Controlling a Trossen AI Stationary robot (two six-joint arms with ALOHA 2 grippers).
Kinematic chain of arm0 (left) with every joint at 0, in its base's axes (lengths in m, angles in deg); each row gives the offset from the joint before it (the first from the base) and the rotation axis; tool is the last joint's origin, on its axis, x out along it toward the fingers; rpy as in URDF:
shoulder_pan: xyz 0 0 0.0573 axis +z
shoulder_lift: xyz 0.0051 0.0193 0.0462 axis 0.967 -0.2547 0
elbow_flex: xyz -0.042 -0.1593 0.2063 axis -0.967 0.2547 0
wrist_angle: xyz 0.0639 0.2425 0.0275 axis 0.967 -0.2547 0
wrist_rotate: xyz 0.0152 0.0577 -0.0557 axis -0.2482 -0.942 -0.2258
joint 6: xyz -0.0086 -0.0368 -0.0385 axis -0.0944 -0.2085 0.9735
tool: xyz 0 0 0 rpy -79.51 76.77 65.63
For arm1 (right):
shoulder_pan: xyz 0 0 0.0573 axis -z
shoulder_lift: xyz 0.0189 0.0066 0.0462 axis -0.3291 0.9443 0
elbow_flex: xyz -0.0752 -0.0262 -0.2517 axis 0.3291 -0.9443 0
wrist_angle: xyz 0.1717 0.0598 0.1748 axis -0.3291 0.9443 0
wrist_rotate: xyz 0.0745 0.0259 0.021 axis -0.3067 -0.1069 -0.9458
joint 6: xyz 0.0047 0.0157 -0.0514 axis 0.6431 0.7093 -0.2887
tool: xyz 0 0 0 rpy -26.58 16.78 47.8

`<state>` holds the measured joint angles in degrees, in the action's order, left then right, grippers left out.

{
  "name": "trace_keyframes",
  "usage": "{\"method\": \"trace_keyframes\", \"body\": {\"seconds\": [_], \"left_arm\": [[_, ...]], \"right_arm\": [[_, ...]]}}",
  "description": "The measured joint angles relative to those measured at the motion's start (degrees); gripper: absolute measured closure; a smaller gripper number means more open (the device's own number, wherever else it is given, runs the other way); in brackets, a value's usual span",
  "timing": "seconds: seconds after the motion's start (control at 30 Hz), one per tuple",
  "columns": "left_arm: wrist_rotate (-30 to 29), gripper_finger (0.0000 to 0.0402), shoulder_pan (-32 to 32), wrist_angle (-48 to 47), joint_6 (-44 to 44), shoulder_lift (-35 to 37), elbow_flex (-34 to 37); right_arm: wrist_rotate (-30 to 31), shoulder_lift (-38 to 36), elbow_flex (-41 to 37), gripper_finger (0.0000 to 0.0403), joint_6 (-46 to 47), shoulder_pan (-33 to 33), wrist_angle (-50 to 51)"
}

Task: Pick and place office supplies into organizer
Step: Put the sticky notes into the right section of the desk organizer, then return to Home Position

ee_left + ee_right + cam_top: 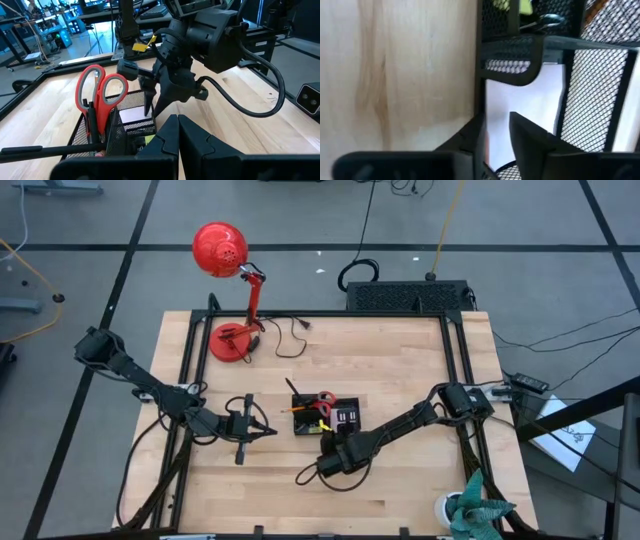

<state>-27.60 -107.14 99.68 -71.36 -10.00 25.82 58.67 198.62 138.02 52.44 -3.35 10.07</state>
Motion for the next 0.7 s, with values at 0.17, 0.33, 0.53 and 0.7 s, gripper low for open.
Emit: {"method": "trace_keyframes", "body": {"seconds": [0.17, 0.33, 0.53, 0.7], "left_arm": [[0.02, 0.0396, 0.0, 0.07, 0.26, 0.02, 0.0], [0.02, 0.0396, 0.0, 0.07, 0.07, 0.01, 0.0], [0.02, 0.0396, 0.0, 0.16, 0.97, -0.01, 0.0], [0.48, 0.0396, -0.09, 4.01, -4.89, -0.01, 0.0]], "right_arm": [[0.08, -0.02, 0.0, 0.0278, 0.58, -0.03, -0.59], [-0.17, -0.72, 0.0, 0.0252, 0.58, -0.36, -0.15], [0.37, -6.39, 0.0, 0.0256, 1.42, -3.56, 0.19], [3.89, -13.3, -0.02, 0.0299, -6.04, -7.62, -1.88]]}}
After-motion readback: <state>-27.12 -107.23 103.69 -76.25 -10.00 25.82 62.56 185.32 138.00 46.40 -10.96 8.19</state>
